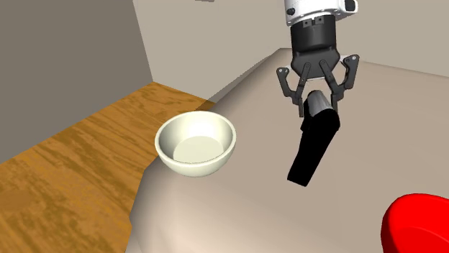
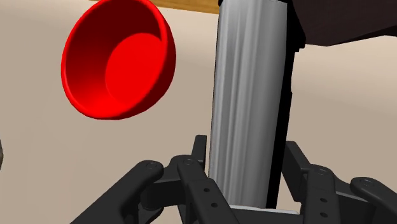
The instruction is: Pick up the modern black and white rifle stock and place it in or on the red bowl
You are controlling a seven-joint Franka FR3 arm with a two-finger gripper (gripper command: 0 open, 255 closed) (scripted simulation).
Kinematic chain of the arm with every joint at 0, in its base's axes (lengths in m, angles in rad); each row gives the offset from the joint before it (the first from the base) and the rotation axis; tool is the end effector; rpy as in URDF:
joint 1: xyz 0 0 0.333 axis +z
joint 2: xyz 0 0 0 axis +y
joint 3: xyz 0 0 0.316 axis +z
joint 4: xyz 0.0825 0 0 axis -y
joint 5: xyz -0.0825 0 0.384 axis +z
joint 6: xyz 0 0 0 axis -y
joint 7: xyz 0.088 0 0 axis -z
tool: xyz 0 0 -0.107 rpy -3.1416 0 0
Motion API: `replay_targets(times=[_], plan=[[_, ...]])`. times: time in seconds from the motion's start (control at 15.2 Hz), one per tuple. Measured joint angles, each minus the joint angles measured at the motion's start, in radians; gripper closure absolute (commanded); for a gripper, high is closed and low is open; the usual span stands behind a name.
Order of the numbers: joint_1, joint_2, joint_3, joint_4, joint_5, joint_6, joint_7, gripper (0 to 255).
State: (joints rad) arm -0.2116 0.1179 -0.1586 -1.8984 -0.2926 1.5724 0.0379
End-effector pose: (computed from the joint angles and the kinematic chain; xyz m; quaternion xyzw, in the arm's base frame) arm 0.4898 -0.2209 0.4171 0.9501 -0.1652 -0.2393 0.1132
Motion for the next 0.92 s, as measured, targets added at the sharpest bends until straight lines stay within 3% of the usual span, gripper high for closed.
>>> replay_targets(times=[0.26, 0.92], plan=[[-0.012, -0.029, -0.012, -0.002, -0.013, -0.019, -0.027, 255], [-0.121, -0.153, -0.118, -0.108, -0.120, 0.033, -0.207, 255]])
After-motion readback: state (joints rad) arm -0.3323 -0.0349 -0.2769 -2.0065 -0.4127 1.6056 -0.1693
